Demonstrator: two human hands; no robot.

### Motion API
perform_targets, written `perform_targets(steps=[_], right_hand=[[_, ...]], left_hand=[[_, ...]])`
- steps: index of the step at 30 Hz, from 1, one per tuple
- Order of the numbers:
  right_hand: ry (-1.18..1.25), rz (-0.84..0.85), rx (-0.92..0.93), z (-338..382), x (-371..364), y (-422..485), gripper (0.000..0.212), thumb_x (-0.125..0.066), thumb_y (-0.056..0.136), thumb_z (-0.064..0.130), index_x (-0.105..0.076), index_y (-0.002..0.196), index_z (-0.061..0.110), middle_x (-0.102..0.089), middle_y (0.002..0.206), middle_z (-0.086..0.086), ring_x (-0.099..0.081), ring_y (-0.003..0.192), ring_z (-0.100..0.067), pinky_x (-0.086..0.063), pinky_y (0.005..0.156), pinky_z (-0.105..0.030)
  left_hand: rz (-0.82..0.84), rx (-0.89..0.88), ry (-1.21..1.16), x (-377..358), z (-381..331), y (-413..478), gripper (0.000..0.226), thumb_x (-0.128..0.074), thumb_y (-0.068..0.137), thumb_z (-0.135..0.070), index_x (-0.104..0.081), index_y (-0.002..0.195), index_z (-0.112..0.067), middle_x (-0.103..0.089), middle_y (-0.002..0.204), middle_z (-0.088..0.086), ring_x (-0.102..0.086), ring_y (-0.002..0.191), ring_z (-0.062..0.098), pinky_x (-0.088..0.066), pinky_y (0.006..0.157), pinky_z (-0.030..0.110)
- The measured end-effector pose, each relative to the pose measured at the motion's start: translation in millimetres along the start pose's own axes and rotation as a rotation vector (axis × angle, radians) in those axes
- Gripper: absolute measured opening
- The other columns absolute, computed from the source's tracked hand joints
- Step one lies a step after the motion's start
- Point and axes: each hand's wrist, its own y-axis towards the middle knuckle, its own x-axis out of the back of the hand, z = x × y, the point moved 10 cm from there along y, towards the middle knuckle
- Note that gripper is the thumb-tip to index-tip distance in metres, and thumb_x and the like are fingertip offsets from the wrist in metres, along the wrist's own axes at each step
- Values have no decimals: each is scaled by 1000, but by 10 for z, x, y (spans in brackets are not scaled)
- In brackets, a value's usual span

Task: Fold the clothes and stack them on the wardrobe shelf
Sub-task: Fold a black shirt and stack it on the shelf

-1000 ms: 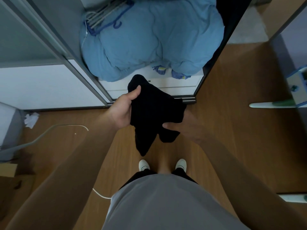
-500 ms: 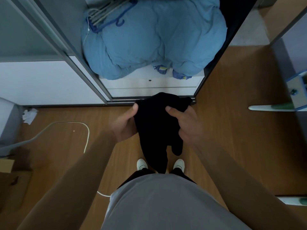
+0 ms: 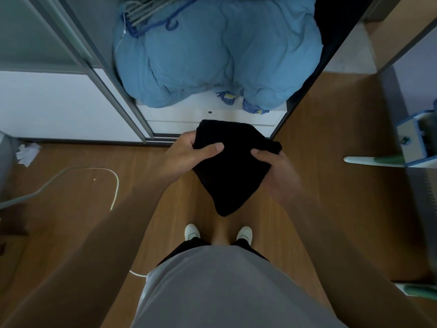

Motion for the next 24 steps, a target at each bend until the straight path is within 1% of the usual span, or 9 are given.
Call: perform_targets(steps=[2,4,7,10,13,15,17,21,24], right_hand=[[10,35,26,37,-50,4,35,-60,95,5,-62,130,1,-67,117,-13,-62,117,-30,-44,106,-40],[27,53,56,71,-78,2,39,-57,96,5,-57,135,2,-67,119,-12,-62,118,-29,-44,107,-40],[39,46,59,66,-83,6,50,-60,96,10,-48,144,8,-62,135,-13,-59,126,-28,-42,112,-44],[11,60,14,0,-128,26,58,-64,95,23,-43,148,16,-58,142,-11,-57,130,-27,-41,113,-46],[-32,56,-79,-126,-144,20,59,-66,94,30,-43,147,20,-62,138,-6,-61,125,-24,-48,108,-41],[-31,54,-96,-163,-139,11,53,-69,92,28,-50,141,21,-68,130,-3,-66,118,-21,-56,93,-31],[-18,44,-109,-179,-127,5,54,-74,89,26,-53,138,21,-71,125,-2,-68,113,-20,-58,84,-27],[-48,78,-98,-142,-179,10,55,-73,89,19,-52,140,18,-69,127,-5,-67,115,-22,-57,89,-30],[-67,49,-29,-40,-157,12,47,-70,92,15,-56,137,15,-70,125,-6,-66,117,-23,-56,92,-30]], left_hand=[[11,31,27,8,-4,23,12,-70,92,-30,-70,103,-26,-76,89,-16,-72,87,3,-53,72,17],[-2,44,-2,35,-31,31,5,-67,95,-29,-71,96,-25,-75,83,-13,-71,82,6,-53,70,19],[7,47,-221,17,-70,16,12,-64,96,-21,-75,91,-25,-75,88,-4,-72,85,13,-54,72,24],[51,37,-401,-64,-127,6,17,-64,93,-17,-77,100,-25,-76,100,1,-73,96,18,-56,77,25],[14,57,-505,-47,-146,12,23,-65,91,-18,-72,112,-20,-75,110,6,-72,104,23,-57,81,27],[4,67,-518,-30,-142,6,25,-63,93,-18,-70,116,-19,-75,112,6,-71,107,24,-57,82,29],[15,78,-538,-38,-117,-8,26,-61,94,-18,-68,119,-19,-73,116,8,-69,110,26,-56,85,31],[21,100,-559,-56,-82,-13,27,-62,92,-20,-69,118,-21,-73,117,8,-69,110,26,-57,84,31],[-59,119,-540,17,-53,14,22,-61,94,-18,-71,113,-20,-75,111,8,-71,104,26,-58,82,33]])
